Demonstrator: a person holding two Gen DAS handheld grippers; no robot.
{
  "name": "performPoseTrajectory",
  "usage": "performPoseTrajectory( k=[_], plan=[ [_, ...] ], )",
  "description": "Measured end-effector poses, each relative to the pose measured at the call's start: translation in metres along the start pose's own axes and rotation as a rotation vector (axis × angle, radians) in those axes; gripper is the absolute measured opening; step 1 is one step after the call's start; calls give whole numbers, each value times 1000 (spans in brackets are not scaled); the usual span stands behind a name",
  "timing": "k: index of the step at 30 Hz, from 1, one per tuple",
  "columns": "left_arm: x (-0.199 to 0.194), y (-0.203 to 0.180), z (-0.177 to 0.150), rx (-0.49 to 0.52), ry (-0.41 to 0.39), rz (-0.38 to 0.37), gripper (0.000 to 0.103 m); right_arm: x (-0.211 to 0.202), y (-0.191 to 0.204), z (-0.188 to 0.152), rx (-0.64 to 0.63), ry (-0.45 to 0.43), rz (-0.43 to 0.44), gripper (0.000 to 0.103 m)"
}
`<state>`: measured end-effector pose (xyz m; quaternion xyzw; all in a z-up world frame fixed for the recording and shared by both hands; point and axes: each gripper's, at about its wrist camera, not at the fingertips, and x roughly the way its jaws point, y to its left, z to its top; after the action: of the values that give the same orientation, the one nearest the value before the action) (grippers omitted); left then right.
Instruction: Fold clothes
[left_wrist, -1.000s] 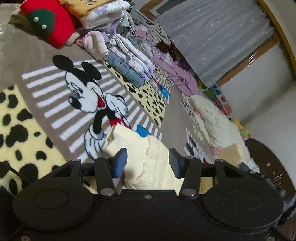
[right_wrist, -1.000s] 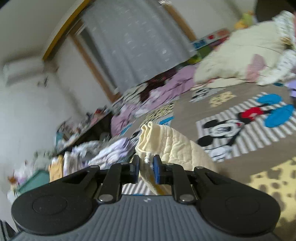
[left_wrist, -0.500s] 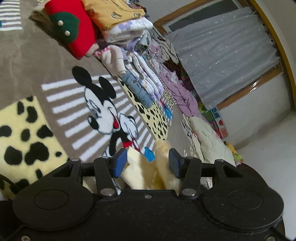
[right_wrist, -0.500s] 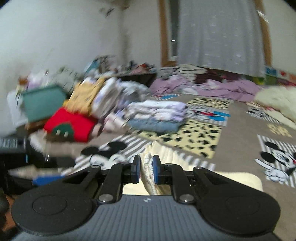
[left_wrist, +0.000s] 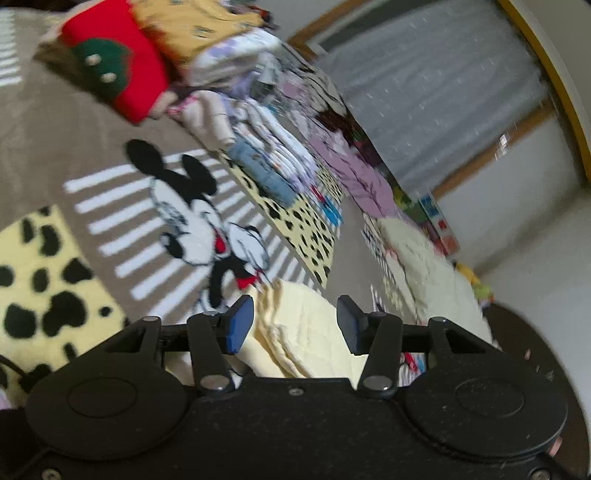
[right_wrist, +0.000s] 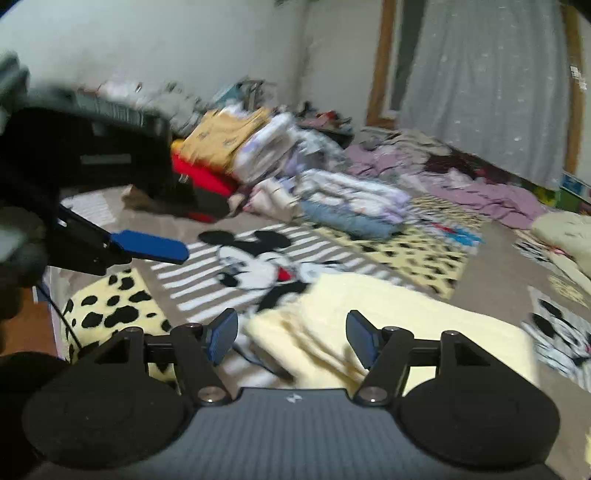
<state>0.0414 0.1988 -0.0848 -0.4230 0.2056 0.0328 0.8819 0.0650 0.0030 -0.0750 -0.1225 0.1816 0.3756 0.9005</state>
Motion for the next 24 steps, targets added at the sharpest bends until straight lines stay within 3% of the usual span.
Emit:
performPoseTrajectory(
  k=[5,8,11,14,16,19,20,22,24],
  plan=[
    [35,-47,-12,230,58,4,47,-37,-78,-14,157,-31,-127,55],
    [61,-77,-21,406,67,33,47,-34,-130,-19,285,-41,-194,48],
    [85,-97,-28,553,72,56,47,-24,-160,-20,342,-56,-199,46],
    [105,-104,-37,668,86,69,47,-4,-169,-18,323,-52,-156,38],
    [117,-99,-45,717,105,85,47,14,-168,-21,310,-23,-107,37],
    [143,-74,-73,840,207,210,51,44,-160,-38,272,91,-47,38],
    [144,-64,-80,843,181,199,53,52,-155,-49,244,140,-33,38],
    [144,-56,-85,842,156,193,54,54,-141,-68,140,119,-45,38],
    [146,-57,-83,833,161,202,54,53,-136,-68,120,116,-51,38]
  ],
)
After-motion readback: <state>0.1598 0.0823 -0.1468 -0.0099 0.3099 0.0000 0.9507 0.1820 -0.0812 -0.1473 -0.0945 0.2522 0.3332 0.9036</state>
